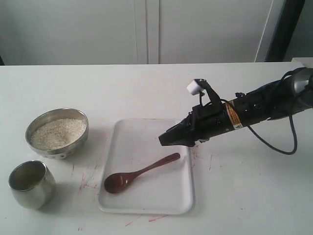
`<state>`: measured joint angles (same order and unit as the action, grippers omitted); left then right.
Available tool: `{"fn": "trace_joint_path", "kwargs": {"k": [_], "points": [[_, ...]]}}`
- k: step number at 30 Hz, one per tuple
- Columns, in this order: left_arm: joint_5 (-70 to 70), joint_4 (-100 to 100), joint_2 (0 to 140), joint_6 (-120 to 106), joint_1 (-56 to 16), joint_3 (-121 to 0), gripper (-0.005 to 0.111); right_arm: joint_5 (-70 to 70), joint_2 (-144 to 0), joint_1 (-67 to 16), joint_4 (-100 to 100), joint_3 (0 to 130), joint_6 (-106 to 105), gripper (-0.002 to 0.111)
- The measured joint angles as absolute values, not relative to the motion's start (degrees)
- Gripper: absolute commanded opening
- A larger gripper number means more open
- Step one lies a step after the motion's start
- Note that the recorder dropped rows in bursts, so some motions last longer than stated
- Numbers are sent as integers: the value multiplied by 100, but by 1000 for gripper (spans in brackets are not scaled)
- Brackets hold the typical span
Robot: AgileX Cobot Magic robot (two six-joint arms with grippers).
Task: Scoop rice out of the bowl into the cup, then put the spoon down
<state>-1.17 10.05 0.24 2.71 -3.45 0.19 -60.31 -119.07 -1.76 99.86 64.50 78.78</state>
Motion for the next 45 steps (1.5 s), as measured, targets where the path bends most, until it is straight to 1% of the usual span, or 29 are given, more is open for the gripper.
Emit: {"fn": "trace_joint_path", "kwargs": {"k": [7, 9, 13, 17, 18, 20, 27, 33, 34, 38, 40, 45], "points": [[-117, 1005, 24, 271, -345, 19, 14, -6008, -11907, -176, 9986, 6450, 7779, 52], [-117, 1005, 24, 271, -345, 19, 14, -6008, -11907, -176, 9986, 6450, 7771, 49], [-117, 1005, 24, 271, -345, 19, 14, -6008, -11894, -176, 9986, 6450, 7757, 36], [-117, 1005, 24, 271, -345, 19, 14, -6020, -11778, -176, 9994, 6450, 7744, 17], [-117, 1005, 24, 271, -345, 19, 14, -6061, -11718, -176, 9994, 6450, 7744, 10], [-117, 1005, 24, 271, -345, 19, 14, -6118, -11598, -176, 9994, 6450, 7744, 0], [-117, 1005, 24, 271, -345, 19, 14, -6646, -10814, -176, 9969, 6450, 7744, 0], [-117, 1005, 24, 271, -345, 19, 14, -6555, -9719, -176, 9931, 6450, 7930, 0], [-117, 1005, 24, 271, -345, 19, 14, -6372, -9254, -176, 9931, 6450, 8118, 0], [-117, 1005, 24, 271, -345, 19, 14, -5945, -8424, -176, 9931, 6354, 8418, 0], [-117, 1005, 24, 271, -345, 19, 14, -5138, -7524, -176, 9931, 5996, 8843, 0], [-117, 1005, 24, 271, -345, 19, 14, -3723, -5879, -176, 9942, 5027, 9242, 0]]}}
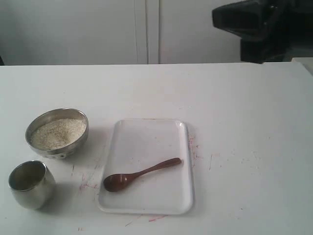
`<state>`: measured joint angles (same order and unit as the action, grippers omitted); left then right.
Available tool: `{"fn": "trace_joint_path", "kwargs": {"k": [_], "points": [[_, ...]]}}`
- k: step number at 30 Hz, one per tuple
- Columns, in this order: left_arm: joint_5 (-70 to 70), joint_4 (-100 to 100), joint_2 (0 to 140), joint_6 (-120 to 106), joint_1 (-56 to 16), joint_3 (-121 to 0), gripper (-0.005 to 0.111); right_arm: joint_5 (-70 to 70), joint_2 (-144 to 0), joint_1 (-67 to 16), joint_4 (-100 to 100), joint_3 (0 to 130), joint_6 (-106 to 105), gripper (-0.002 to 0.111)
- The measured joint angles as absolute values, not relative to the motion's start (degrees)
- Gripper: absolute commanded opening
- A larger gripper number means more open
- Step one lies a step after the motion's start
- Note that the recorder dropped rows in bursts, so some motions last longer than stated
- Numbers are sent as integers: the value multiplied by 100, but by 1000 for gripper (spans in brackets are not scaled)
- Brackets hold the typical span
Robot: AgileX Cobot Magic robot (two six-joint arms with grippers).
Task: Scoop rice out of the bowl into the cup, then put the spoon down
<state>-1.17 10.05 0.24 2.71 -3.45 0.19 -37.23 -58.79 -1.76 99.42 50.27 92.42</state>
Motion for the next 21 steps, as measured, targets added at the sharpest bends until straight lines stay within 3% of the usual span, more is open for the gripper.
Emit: {"fn": "trace_joint_path", "kwargs": {"k": [5, 21], "points": [[-117, 1005, 24, 271, -345, 19, 14, -2402, -4143, -176, 9978, 4075, 9973, 0], [-117, 1005, 24, 271, -345, 19, 14, -1526, -1043, -176, 9994, 2010, 10649, 0]]}}
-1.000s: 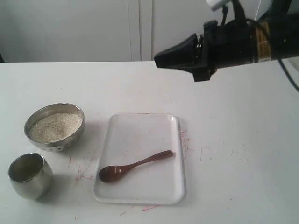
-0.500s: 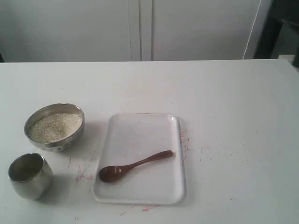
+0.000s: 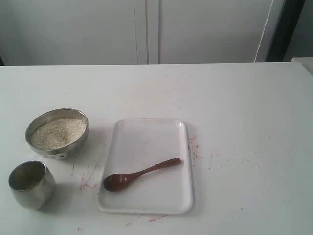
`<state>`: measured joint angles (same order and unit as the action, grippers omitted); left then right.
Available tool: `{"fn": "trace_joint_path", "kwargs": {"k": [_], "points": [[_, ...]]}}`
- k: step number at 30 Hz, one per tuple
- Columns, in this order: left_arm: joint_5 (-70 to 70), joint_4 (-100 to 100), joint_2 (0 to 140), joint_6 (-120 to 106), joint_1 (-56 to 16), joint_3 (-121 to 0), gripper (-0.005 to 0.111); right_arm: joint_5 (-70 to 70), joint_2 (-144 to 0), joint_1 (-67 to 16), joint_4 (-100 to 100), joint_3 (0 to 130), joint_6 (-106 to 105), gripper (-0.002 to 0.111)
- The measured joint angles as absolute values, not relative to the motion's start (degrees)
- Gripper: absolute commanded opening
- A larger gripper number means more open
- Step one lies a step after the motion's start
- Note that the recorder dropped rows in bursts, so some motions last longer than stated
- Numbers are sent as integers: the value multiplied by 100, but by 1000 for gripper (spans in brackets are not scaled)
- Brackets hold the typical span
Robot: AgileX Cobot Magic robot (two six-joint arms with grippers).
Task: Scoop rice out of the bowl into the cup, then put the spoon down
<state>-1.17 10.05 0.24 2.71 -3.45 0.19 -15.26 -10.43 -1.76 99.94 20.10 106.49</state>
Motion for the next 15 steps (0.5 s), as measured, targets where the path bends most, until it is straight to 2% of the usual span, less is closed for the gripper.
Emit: {"fn": "trace_joint_path", "kwargs": {"k": [9, 15], "points": [[-117, 1005, 24, 271, -345, 19, 14, -1070, -163, -176, 9994, 1210, 10861, 0], [-117, 1005, 24, 271, -345, 19, 14, -968, -67, -176, 9994, 748, 11247, 0]]}}
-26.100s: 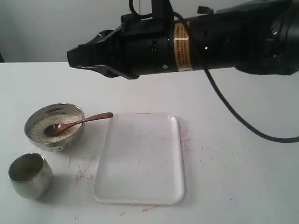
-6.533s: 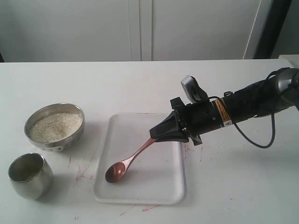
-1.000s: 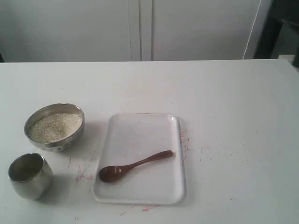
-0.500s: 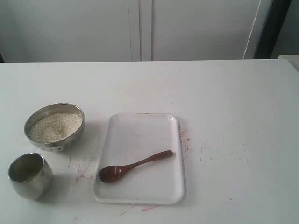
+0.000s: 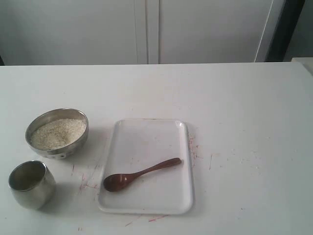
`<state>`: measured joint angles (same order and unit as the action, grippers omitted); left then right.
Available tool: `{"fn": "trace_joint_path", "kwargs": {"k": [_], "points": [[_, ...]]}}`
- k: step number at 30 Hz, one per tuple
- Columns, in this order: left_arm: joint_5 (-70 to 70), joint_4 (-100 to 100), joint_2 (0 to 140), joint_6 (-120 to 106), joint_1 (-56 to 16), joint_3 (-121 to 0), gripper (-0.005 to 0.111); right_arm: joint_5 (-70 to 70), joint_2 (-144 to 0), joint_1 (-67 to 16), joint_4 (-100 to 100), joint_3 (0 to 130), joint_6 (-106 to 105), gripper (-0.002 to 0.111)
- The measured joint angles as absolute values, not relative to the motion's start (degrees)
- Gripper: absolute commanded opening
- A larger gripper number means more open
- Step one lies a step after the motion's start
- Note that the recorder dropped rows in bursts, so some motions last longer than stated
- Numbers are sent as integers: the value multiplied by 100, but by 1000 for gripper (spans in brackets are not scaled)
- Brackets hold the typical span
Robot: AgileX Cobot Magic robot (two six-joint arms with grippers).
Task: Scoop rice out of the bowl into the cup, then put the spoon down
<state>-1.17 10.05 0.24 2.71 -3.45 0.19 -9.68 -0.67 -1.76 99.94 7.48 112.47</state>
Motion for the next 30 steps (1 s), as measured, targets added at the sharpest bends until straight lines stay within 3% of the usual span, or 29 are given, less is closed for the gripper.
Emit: {"fn": "trace_joint_path", "kwargs": {"k": [30], "points": [[-117, 1005, 24, 271, -345, 19, 14, -507, -68, -176, 9480, 33, 11572, 0]]}}
